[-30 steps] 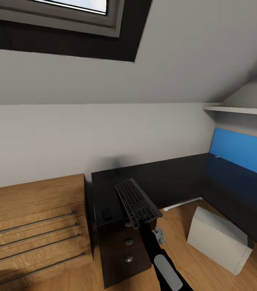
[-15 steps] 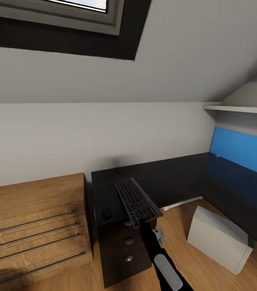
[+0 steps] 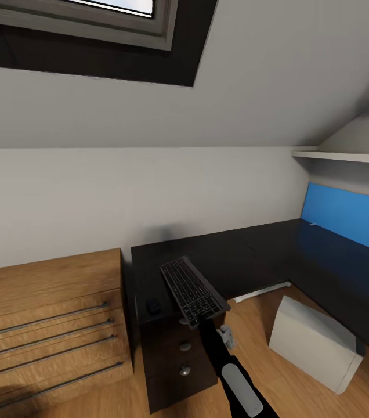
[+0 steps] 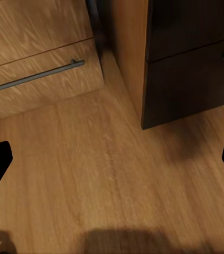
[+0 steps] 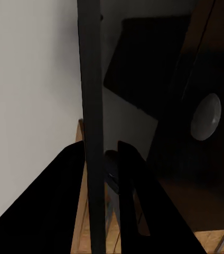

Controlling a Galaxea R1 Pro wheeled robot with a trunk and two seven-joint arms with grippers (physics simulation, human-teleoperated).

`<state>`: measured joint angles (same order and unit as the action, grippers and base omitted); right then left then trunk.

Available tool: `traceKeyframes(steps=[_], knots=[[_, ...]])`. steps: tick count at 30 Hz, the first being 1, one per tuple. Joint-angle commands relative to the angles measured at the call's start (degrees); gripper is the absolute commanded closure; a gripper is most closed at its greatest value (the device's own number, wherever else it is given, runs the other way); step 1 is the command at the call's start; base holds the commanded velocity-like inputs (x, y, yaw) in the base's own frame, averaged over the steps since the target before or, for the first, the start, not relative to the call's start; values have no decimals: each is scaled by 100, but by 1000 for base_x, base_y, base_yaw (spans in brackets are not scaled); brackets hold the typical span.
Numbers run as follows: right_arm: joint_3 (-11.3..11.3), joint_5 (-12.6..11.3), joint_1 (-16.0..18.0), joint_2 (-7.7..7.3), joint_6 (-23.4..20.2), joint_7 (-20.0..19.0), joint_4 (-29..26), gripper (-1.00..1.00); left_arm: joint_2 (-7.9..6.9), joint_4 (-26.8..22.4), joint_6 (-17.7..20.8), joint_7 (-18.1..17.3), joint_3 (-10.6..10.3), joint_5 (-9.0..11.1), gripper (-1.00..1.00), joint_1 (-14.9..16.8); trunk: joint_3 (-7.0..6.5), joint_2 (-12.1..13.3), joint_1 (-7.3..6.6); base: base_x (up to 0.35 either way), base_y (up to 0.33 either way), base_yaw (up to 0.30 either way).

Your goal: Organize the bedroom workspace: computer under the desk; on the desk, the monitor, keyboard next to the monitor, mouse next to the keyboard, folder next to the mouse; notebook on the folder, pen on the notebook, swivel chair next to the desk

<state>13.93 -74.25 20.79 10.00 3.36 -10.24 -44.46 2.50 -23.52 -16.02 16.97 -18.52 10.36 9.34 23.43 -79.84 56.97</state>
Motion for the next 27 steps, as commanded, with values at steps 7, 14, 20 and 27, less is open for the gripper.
traceKeyframes(steps=[7,14,20,27], knots=[[46,-81,4,0,-5,-30,96,100,12,20,-24,27,-79,30,-100,6,7,-3,0,34,0,0],[44,-81,4,0,4,-43,95,100,13,22,-24,25,-81,28,-100,6,7,-3,0,94,0,0],[40,-81,4,0,13,-61,103,100,8,23,-21,25,-81,28,-100,6,7,-3,0,144,55,0],[32,-81,4,0,10,-57,105,100,5,24,-20,25,-81,28,-100,6,7,-3,0,53,21,0]])
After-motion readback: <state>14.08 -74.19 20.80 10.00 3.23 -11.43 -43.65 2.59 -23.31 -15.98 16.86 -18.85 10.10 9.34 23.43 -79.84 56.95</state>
